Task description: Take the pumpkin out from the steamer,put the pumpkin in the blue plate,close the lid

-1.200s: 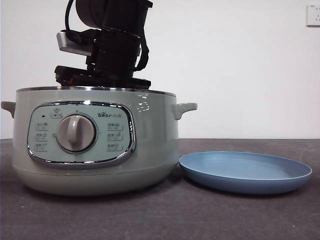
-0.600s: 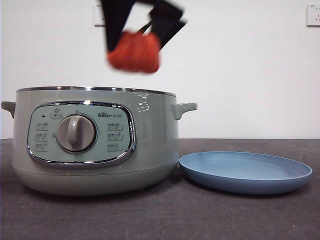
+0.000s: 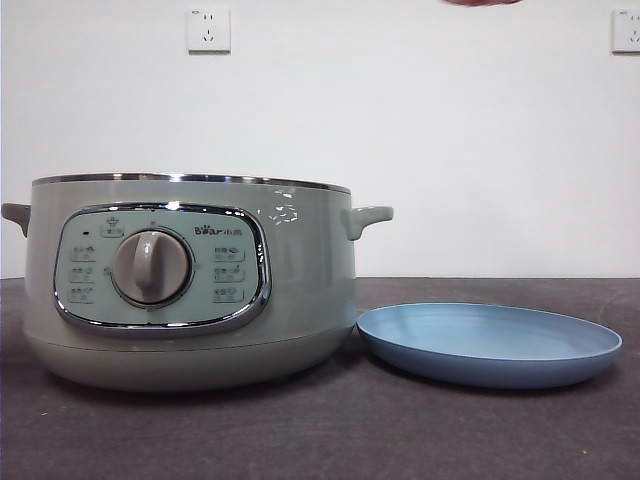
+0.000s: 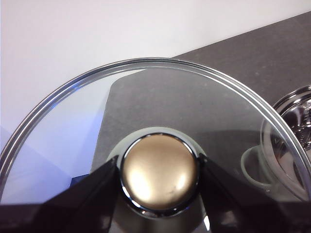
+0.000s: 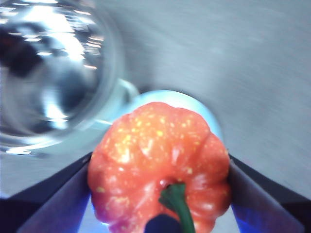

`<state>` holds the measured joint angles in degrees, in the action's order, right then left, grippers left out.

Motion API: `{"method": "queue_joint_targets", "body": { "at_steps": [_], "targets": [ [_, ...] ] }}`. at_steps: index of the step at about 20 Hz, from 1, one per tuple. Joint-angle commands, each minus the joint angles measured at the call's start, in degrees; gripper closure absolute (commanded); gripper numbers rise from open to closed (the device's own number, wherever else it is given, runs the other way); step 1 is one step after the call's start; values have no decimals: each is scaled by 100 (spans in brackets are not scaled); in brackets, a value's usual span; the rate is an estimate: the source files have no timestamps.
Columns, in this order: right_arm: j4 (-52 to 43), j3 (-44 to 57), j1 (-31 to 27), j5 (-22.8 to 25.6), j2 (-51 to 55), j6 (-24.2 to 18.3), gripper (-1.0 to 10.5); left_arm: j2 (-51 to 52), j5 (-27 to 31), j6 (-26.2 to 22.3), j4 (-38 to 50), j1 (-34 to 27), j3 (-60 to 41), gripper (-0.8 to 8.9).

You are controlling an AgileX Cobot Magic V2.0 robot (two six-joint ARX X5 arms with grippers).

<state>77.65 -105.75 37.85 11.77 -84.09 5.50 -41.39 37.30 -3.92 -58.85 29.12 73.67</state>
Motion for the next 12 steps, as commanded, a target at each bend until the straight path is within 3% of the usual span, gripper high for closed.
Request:
{"method": "queue_joint_targets", "body": {
  "at_steps": [1,5,12],
  "targets": [
    [105,708,2,319,317,295,949,59,-197,-52,278,13,68,822],
    [-293,2079,-72,535,850,457,948,59,-643,-37,514,13,68,822],
    [-2868,4317,-142,452,804,293,948,59,-1410,-17,807,13,68,822]
  ]
}}
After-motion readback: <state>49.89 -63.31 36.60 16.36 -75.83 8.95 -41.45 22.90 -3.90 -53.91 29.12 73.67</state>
